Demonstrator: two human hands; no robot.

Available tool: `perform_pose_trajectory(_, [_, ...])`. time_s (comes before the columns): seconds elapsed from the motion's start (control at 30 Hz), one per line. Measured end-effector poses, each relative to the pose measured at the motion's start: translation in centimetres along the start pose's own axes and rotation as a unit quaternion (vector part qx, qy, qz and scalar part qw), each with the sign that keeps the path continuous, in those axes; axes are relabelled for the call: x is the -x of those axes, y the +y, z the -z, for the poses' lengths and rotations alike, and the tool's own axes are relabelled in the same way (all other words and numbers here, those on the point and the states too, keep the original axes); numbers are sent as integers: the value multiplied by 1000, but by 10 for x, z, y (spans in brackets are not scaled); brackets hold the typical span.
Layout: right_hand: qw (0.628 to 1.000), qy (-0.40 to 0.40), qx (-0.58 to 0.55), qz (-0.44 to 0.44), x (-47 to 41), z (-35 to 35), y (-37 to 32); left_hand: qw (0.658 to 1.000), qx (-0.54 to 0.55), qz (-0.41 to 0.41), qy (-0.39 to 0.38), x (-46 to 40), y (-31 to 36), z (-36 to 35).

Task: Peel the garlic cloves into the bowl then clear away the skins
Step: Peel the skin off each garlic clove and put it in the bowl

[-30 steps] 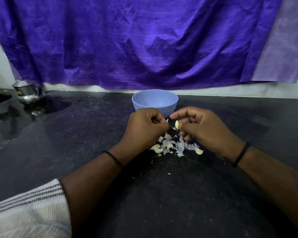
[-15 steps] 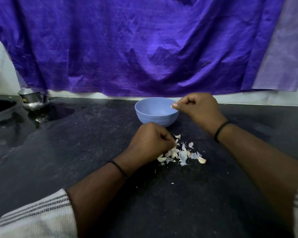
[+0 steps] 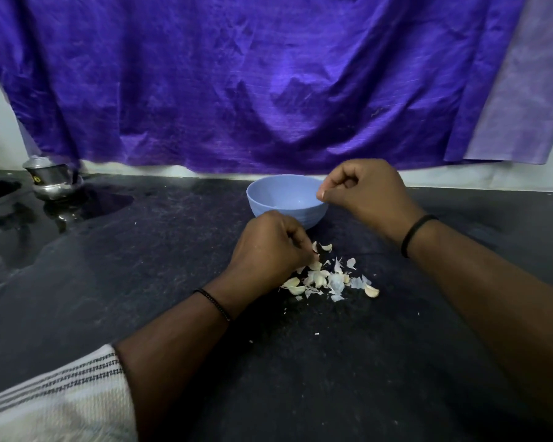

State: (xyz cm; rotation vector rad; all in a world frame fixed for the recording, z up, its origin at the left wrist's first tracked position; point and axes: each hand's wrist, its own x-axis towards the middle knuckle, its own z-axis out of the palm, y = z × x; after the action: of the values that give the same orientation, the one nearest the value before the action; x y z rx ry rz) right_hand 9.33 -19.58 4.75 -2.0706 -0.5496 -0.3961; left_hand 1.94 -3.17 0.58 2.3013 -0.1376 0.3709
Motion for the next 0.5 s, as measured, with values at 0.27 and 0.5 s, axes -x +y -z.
perform_pose_trajectory(0.27, [983, -139, 121, -23, 55, 28, 11, 998, -39, -32, -29, 2, 3, -7])
perform_pose_trajectory(0.5, [919, -283, 267, -72, 63, 45, -4, 993, -85, -68, -38, 4, 4, -12])
